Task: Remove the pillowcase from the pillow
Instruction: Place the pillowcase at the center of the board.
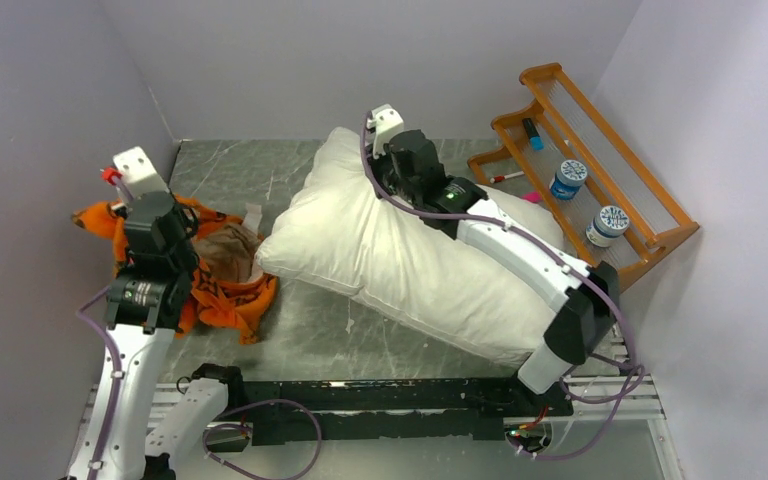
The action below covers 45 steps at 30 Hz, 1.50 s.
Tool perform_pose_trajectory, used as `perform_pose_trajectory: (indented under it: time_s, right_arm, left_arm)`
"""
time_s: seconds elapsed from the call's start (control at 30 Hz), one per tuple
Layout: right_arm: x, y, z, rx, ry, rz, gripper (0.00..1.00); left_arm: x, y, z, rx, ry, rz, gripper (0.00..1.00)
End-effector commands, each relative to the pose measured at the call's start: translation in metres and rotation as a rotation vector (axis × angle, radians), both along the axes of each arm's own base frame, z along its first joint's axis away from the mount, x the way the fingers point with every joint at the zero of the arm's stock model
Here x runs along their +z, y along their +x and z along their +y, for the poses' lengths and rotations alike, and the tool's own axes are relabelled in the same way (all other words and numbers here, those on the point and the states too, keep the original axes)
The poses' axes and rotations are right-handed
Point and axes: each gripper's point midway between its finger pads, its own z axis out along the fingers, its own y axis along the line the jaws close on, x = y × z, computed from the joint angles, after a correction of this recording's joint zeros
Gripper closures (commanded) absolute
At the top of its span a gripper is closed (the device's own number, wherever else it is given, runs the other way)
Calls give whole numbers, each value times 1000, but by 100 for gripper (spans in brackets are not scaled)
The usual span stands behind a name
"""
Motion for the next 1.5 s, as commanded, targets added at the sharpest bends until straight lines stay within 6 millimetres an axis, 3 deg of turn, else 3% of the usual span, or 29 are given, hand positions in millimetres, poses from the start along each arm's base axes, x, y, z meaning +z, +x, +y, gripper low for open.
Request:
perform_pose_trajectory:
  time_s: [0.0, 0.1, 0.33, 0.43, 0.57, 0.73, 0.87, 0.93, 1.07, 1.17, 1.27, 1.47]
  right_arm:
    - [63, 28, 20, -37, 215, -164, 100]
    - [32, 37, 23, -55, 198, -136, 100]
    - [-20, 49, 26, -68, 172, -67, 100]
    - [-25, 59, 3, -166, 184, -82, 100]
    - [-4, 72, -44, -285, 265, -128, 100]
    - [29, 79, -81, -368, 306, -194, 100]
    - [43, 77, -87, -374, 337, -227, 100]
    - [38, 77, -76, -323, 339, -203, 100]
    - [7, 78, -56, -242, 311, -124, 98]
    - [-10, 73, -50, -200, 295, -88, 82]
    - [-15, 63, -53, -183, 279, -82, 64]
    - [-1, 37, -78, -199, 259, -136, 28]
  left_arm:
    - [-57, 20, -59, -298, -162, 64, 95]
    - [-100, 16, -91, -435, -263, 140, 95]
    - [-159, -8, -128, -592, -404, 252, 95]
    - [-184, -18, -147, -650, -505, 296, 94]
    - [-206, -25, -148, -617, -570, 320, 92]
    - [-212, -23, -140, -540, -593, 313, 89]
    - [-218, -22, -145, -564, -599, 321, 80]
    - [-218, -21, -159, -652, -615, 328, 70]
    - [-216, -22, -182, -800, -630, 369, 49]
    - [-209, -24, -191, -869, -624, 387, 37]
    - [-195, -26, -193, -902, -599, 379, 31]
    - [-151, -27, -181, -904, -494, 308, 20]
